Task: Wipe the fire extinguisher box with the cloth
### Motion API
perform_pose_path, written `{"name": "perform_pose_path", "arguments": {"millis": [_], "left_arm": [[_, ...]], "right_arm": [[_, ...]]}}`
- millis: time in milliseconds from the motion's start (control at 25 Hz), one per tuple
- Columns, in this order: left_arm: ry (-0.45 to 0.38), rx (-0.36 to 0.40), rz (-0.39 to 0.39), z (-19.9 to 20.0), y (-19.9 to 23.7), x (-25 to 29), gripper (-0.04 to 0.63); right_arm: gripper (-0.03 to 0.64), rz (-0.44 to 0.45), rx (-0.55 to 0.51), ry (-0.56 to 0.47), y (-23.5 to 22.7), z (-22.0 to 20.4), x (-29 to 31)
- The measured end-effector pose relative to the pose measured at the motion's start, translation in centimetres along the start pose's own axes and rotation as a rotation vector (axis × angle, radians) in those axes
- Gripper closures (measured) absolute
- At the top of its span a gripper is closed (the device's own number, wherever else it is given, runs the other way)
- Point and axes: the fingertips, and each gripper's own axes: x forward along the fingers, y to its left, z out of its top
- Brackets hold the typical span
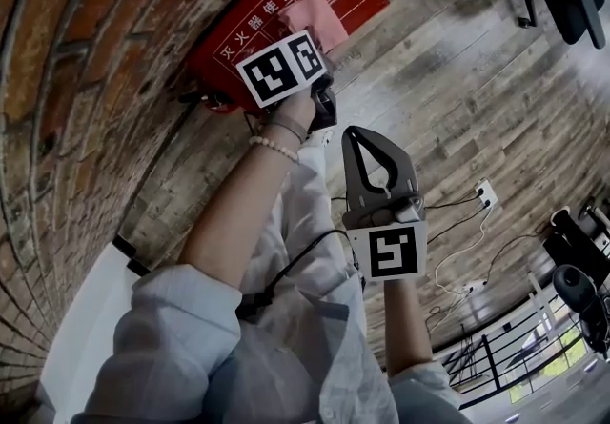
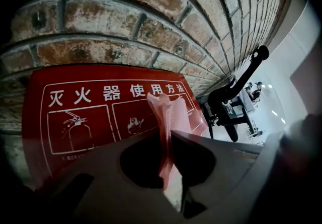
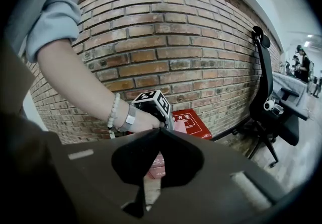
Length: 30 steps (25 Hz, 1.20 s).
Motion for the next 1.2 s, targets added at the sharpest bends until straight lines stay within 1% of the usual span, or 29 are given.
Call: {"name": "perform_pose_path", "arguments": {"millis": [920, 1200], "left_arm": [[-0.001, -0.043, 0.084, -3.1, 7.1, -5.8, 0.582], [-0.003, -0.036, 0.108, -4.1, 9.4, -7.7, 0.583]], "right_arm": [[0.611, 0.049, -0.057, -0.017, 4.1, 1.3, 0.1], [0.611, 0.069, -0.066, -0.017, 5.2, 1.4, 0.2]]}}
